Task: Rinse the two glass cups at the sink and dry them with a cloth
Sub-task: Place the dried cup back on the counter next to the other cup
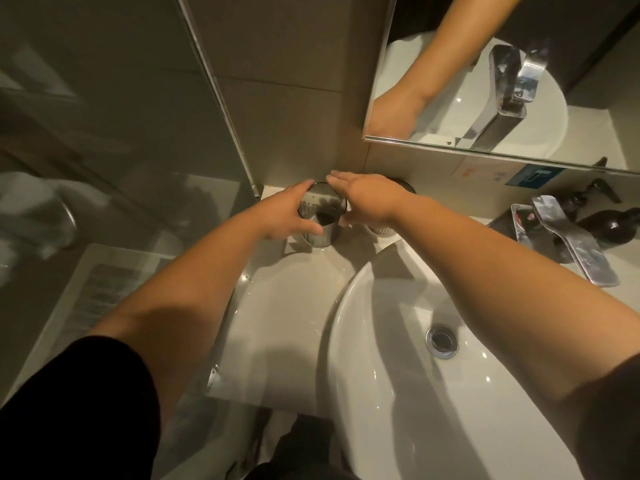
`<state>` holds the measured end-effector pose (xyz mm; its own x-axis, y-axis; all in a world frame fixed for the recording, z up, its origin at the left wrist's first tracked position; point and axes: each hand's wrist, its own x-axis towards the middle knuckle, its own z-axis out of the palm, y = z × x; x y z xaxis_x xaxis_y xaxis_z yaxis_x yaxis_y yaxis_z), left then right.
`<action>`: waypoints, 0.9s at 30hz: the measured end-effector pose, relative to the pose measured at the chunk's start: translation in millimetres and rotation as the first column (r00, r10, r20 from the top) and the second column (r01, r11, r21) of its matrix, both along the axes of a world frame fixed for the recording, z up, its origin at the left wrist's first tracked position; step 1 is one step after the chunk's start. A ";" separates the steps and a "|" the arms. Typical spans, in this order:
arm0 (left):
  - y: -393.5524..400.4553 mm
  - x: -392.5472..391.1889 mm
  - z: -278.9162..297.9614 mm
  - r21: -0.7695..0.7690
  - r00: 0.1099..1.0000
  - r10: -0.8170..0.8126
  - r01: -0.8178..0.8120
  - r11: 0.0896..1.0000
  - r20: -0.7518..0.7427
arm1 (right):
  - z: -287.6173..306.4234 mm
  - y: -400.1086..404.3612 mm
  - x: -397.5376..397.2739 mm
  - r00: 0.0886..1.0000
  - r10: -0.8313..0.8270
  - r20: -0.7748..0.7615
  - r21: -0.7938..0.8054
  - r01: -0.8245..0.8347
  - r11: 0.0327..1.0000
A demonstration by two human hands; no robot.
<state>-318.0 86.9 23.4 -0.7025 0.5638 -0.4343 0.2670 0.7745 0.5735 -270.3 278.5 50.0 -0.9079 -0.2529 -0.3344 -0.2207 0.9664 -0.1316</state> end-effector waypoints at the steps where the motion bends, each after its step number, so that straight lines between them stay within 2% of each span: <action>1: -0.5 -0.4 1.2 -0.001 1.000 -0.011 0.011 1.000 -0.002 | -0.4 -1.0 0.5 1.000 -0.001 0.014 -0.002 0.001 1.000; 5: -2.0 10.3 1.8 0.012 1.000 -0.005 0.005 1.000 0.018 | -2.9 -5.1 6.5 0.997 -0.071 -0.001 -0.024 0.071 0.997; 10: 8.9 41.9 -14.6 0.201 0.964 0.263 -0.264 0.943 0.033 | -9.0 -13.6 12.2 0.983 -0.155 -0.100 0.004 0.156 0.988; 12: 11.6 46.4 -19.8 0.227 0.948 0.317 -0.311 0.923 0.014 | -10.2 -16.5 15.2 0.976 -0.175 -0.127 0.024 0.179 0.984; 15: 8.7 42.3 -21.4 0.238 0.953 0.298 -0.300 0.924 0.045 | -10.2 -20.9 19.2 0.966 -0.192 -0.175 0.046 0.202 0.978; 18: 2.3 33.0 -19.9 0.237 0.955 0.239 -0.277 0.931 0.177 | -10.0 -22.8 22.3 0.953 -0.240 -0.187 0.041 0.251 0.967; 20: -1.4 26.4 -19.9 0.238 0.941 0.210 -0.275 0.931 0.265 | -9.3 -23.9 24.0 0.945 -0.278 -0.172 0.034 0.288 0.957; 24: -1.4 19.2 -17.9 0.234 0.933 0.200 -0.275 0.932 0.300 | -7.9 -28.2 25.0 0.914 -0.384 -0.133 -0.001 0.387 0.922; 27: -1.3 18.8 -19.3 0.274 0.911 0.231 -0.332 0.903 0.341 | -8.7 -32.6 26.3 0.885 -0.459 -0.076 -0.054 0.456 0.888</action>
